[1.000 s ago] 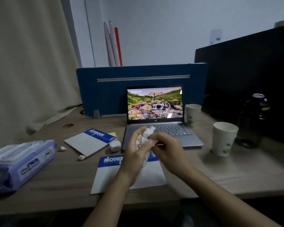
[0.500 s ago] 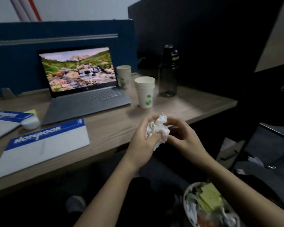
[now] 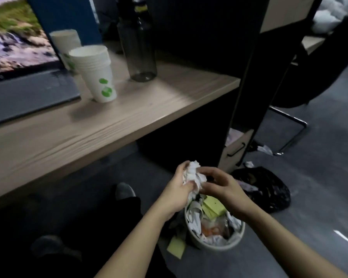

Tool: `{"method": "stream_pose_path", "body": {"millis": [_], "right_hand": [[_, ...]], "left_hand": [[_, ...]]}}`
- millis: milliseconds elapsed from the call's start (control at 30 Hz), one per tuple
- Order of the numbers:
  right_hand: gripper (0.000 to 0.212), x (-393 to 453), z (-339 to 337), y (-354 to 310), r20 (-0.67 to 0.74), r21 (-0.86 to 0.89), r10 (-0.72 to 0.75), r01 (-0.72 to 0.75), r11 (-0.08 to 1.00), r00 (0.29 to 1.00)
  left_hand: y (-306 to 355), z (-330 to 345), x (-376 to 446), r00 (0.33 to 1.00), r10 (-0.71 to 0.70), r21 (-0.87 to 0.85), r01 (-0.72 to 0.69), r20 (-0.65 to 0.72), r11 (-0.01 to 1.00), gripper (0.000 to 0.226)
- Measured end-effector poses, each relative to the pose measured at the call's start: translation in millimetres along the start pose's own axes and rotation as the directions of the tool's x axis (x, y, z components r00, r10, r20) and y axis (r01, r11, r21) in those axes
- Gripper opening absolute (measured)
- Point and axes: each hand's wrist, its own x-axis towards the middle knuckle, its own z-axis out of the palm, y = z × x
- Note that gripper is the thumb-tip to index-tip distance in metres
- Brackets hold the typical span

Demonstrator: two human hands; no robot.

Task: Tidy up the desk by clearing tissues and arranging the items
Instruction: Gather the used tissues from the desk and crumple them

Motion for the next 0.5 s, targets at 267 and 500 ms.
{"method": "stream_pose_path", "body": {"millis": [267, 500], "right_hand": [[0.024, -13.6, -32.7, 103.4, -0.277, -0.233, 0.207, -0.274, 0.933, 0.938], [0.018, -33.7, -37.0, 173.5, -0.433, -0.188, 0.357, -0.470, 0.862, 0.828]], "left_hand": [[-92.7, 49.7, 39.5, 0.948, -0.304, 0.216, 0.317, -0.094, 0.923, 0.038], [-155.5, 75.3, 55.0, 0.884, -0.465, 0.142, 0.455, 0.045, 0.879, 0.039]]}}
